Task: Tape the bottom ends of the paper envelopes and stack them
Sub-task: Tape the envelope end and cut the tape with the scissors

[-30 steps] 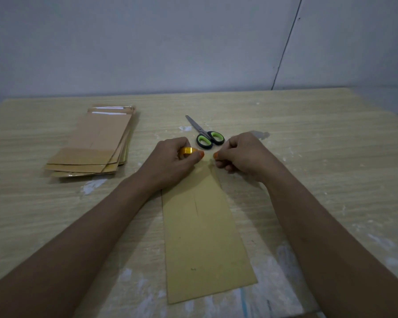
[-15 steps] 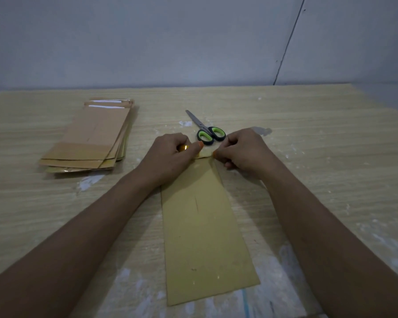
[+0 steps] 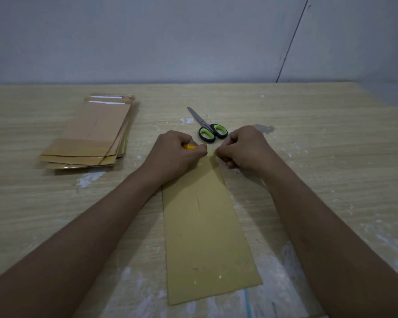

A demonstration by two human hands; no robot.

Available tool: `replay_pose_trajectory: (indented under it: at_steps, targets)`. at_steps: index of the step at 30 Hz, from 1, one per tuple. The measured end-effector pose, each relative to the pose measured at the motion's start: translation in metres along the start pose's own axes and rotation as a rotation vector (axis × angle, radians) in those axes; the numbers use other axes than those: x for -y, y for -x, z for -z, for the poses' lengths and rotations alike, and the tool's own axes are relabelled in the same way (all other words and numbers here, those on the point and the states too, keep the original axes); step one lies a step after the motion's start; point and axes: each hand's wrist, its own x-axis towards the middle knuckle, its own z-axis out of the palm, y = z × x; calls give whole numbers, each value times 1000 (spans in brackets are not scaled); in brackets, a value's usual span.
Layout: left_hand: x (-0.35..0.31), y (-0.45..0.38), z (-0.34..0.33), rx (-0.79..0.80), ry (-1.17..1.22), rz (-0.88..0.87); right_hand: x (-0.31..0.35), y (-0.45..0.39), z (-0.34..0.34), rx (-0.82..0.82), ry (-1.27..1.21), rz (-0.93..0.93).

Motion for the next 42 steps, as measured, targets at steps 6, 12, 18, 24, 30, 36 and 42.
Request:
replay_pose_trajectory:
  at_steps: [6, 12, 18, 24, 30, 36, 42]
  targets:
    - [-2, 0, 1, 19, -6, 32, 2, 0, 1, 8, 10, -12]
    - [-5, 0, 1, 24, -19, 60, 0, -2, 0, 0, 14, -3]
    - [-7, 1, -1, 16, -14, 75, 2, -2, -3, -35, 150, 41]
    - [-7, 2, -1, 12, -15, 85, 0, -3, -2, -136, 224, -2]
    - [-9, 4, 0, -3, -20, 80, -3, -8, -9, -166, 136, -90]
    - [-9, 5, 2, 5, -52, 90, -16, -9, -5, -98, -8, -21]
    - [-7, 4, 1, -5, -63, 77, -11, -3, -5, -125, 92, 46]
